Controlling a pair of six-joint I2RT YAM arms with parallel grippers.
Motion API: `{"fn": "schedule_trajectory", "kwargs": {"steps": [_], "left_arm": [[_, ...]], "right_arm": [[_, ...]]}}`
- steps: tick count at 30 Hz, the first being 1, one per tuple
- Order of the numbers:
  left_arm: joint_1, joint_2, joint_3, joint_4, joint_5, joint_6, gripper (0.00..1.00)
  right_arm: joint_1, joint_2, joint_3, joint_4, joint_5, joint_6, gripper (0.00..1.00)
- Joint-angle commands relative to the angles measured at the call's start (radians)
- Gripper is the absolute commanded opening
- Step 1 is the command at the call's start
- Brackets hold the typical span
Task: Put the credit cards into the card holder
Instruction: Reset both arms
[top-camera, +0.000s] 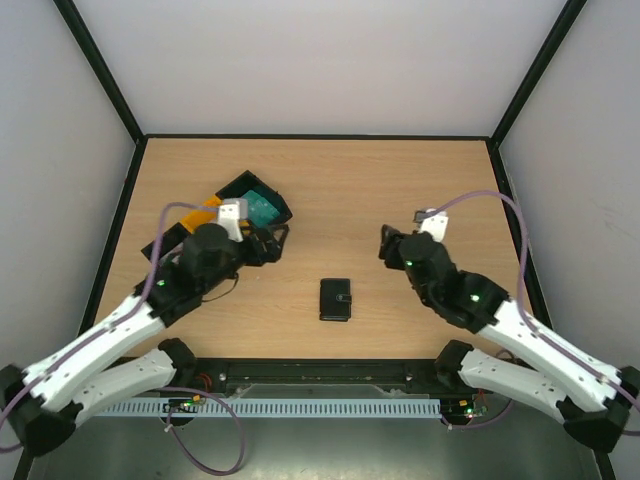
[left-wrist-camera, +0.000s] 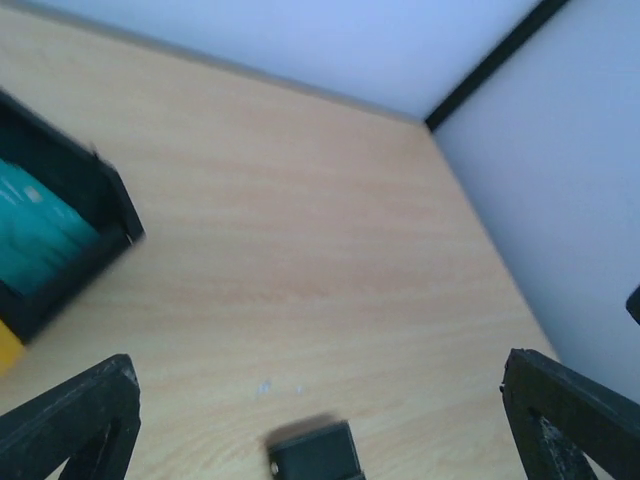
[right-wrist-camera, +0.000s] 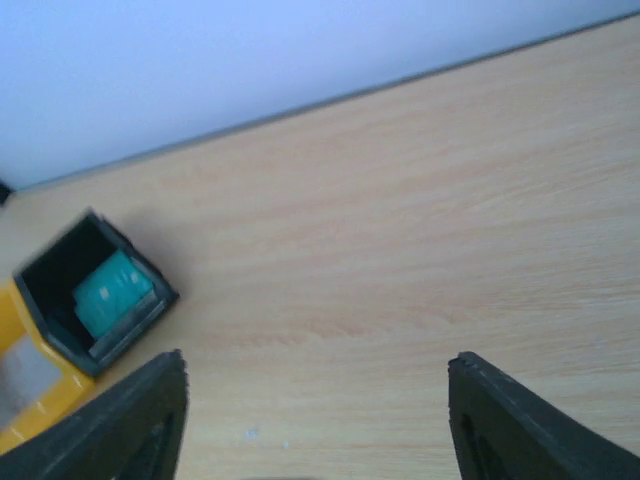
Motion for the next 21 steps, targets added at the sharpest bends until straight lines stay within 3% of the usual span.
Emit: {"fn": "schedule_trajectory", "kwargs": {"steps": [1,9,14,21], "left_arm": [[0.006,-0.189,0.071,-0.185,-0.265,0.077,1.0],[0.006,-0.466,0.155,-0.392,-0.538,0.107,0.99],[0.006,-0.603,0.214,-0.461,-0.594,0.164,1.0],[0.006,-0.677,0.313,-0.571,-0.62,0.175,1.0]], "right_arm": [[-0.006,-0.134,0.076,-0.162,0.185,-0.059,0.73],[-0.005,-0.335,0.153,-0.239,0.313,-0.112,0.99],[-0.005,-0.426,0.179,-0.292,0.367,-0.078,0.99],[-0.005,-0.474,0.18,-0.306,0.352,-0.039,0.98]]}}
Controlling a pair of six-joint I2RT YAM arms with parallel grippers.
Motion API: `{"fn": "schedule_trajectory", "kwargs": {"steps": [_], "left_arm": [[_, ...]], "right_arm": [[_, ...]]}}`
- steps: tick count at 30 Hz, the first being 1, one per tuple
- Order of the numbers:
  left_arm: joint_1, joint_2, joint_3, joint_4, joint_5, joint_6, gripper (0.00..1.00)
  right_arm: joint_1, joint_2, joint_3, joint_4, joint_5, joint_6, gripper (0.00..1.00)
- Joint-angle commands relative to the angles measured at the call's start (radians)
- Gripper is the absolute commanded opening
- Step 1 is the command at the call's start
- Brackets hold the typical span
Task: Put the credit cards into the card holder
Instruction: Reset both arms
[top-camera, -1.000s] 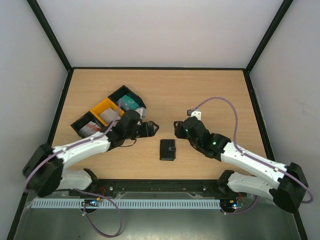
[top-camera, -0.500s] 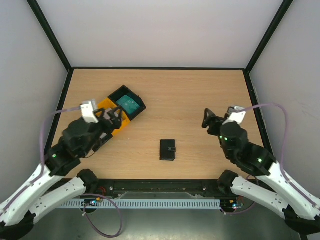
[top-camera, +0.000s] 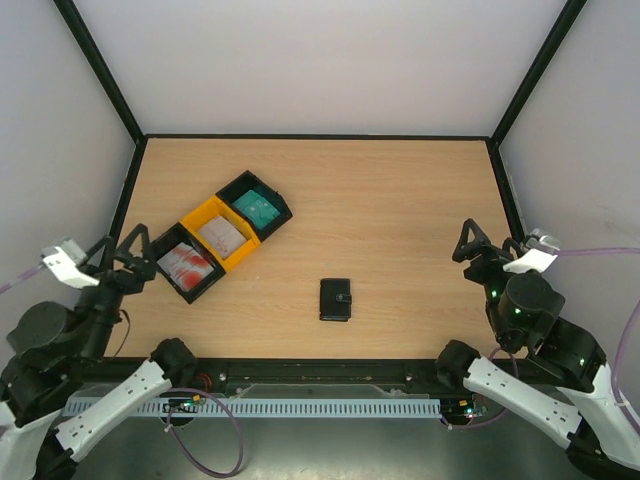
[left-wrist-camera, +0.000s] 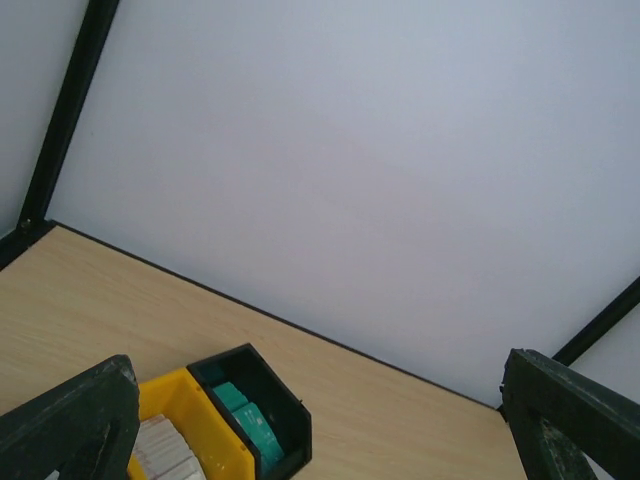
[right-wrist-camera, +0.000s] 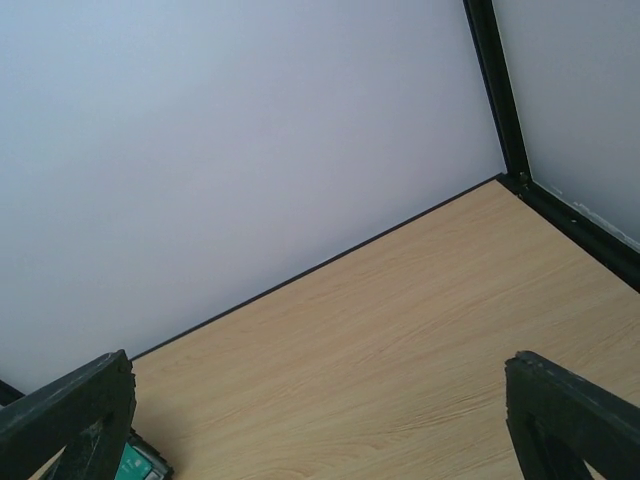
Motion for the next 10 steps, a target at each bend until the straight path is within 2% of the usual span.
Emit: {"fn": "schedule_trajectory", "kwargs": {"steps": [1,10], "left_arm": [[0.006,-0.02,0.062,-0.104,-0.042,0.027,0.99],[0.008,-0.009,0.094,-0.137,-0.007,0.013,0.99]], "right_arm": [[-0.004,-0.017,0.016,-0.054,0.032,0.027,0.98],[-0.004,-0.017,-0.004,-0.04,0.01,0.026,0.98]]}}
